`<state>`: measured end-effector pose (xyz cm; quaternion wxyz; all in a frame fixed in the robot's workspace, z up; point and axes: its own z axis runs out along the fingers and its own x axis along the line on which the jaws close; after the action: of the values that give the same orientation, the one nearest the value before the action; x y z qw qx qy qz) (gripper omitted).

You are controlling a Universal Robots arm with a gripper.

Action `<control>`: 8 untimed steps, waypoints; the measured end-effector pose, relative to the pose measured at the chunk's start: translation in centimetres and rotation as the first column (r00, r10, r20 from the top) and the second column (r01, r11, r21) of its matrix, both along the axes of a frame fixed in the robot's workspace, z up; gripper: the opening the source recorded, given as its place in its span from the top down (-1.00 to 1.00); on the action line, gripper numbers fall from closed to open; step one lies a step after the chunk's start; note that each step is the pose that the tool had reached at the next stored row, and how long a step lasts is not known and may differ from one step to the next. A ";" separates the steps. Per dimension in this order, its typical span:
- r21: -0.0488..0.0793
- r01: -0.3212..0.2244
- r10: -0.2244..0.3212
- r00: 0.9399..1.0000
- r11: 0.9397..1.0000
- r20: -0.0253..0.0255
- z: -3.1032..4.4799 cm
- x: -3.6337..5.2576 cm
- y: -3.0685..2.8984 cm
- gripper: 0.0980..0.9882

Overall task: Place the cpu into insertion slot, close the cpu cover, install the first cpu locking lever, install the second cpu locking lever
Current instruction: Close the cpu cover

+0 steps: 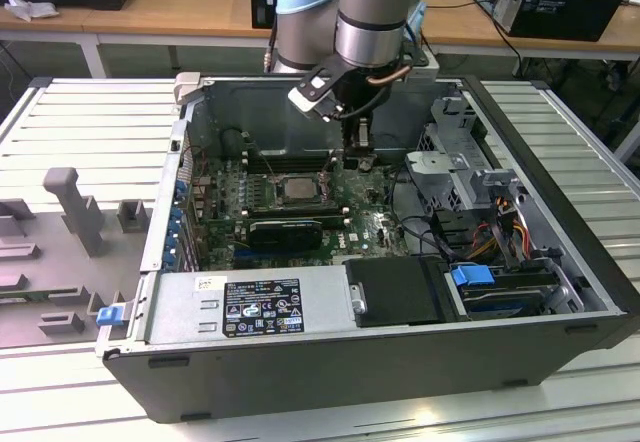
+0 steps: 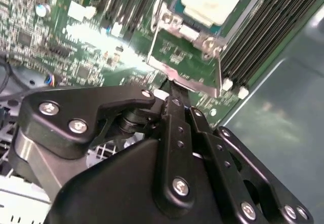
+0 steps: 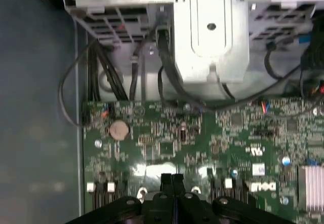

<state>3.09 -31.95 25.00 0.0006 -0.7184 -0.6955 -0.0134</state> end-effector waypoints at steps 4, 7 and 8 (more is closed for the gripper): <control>0.000 0.000 0.000 1.000 1.000 0.003 -0.04 -2.15 0.00 0.98; 0.000 -0.001 0.001 1.000 1.000 0.008 -0.28 -3.30 0.00 0.98; 0.000 -0.001 0.001 1.000 1.000 0.009 -0.62 -3.54 0.00 0.98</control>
<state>-0.45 -31.94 24.38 -0.0024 -0.7181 -0.6957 -0.0167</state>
